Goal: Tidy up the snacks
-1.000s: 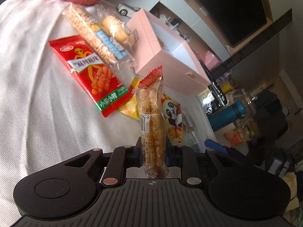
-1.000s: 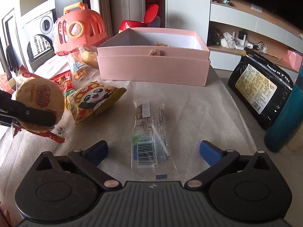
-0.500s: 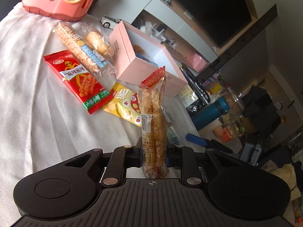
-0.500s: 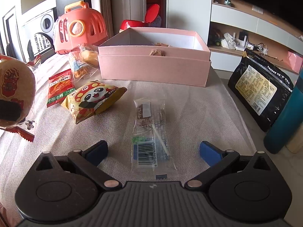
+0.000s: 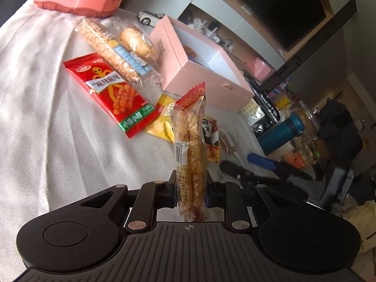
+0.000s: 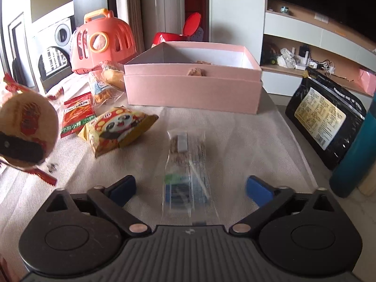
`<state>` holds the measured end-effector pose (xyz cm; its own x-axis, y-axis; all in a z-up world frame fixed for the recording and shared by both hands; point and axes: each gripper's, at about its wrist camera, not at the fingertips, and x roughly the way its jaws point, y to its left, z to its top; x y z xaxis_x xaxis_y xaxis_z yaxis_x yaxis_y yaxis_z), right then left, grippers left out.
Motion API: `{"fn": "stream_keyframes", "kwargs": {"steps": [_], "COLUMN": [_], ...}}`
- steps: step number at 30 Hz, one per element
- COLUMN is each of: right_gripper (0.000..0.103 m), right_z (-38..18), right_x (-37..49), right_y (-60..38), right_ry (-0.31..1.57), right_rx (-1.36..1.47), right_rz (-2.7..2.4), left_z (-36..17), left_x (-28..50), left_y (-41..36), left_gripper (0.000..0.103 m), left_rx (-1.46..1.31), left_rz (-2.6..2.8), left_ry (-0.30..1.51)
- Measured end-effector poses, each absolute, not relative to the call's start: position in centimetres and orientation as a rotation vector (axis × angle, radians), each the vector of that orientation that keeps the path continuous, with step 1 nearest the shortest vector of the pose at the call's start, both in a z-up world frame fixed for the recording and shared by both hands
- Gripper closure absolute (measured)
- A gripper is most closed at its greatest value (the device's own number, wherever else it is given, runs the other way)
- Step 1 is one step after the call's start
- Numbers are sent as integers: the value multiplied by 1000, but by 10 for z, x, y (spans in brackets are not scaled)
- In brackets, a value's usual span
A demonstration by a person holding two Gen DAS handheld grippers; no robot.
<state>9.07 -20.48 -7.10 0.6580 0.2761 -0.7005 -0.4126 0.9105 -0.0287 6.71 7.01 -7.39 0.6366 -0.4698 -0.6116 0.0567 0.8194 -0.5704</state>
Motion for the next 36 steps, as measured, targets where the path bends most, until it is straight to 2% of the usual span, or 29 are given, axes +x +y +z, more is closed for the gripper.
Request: {"fn": "stream_keyframes", "kwargs": {"steps": [4,8,11,17,22,25,28,32,33,34,36], "right_gripper": [25,67,68,68,68,67,67,67,66,65,54], "right_z": [-68,-64,-52,-19,65,113,124,95,84,71,47], "right_x": [115,121,125,113,132,173,223,291,306,321,343], "right_y": [-195,-182,-190,-209,-221,-216,-200,-181,-177,-175,-171], "right_ry": [793,789,829,769,544,476,474,584,623,668,736], "right_rx": [-175,-247,-176,-177,-146,-104,-93,-67,-59,-53,-43], "right_rz": [421,423,451,469,460,452,446,422,420,426,409], "left_z": [-73,-72,-67,-22,74,99,81,39,27,14,-4], "left_x": [71,78,84,94,142,191,245,303,314,325,342], "left_y": [71,72,66,51,56,57,59,62,60,57,48], "left_gripper": [79,79,79,80,79,79,79,79,76,75,74], "left_rx": [-533,-553,-553,-468,-382,-382,-455,-532,-534,-501,-384], "left_rz": [-359,-387,-439,-524,-552,-567,-555,-539,-534,-512,-422], "left_ry": [856,896,939,907,695,638,685,753,762,785,823]}}
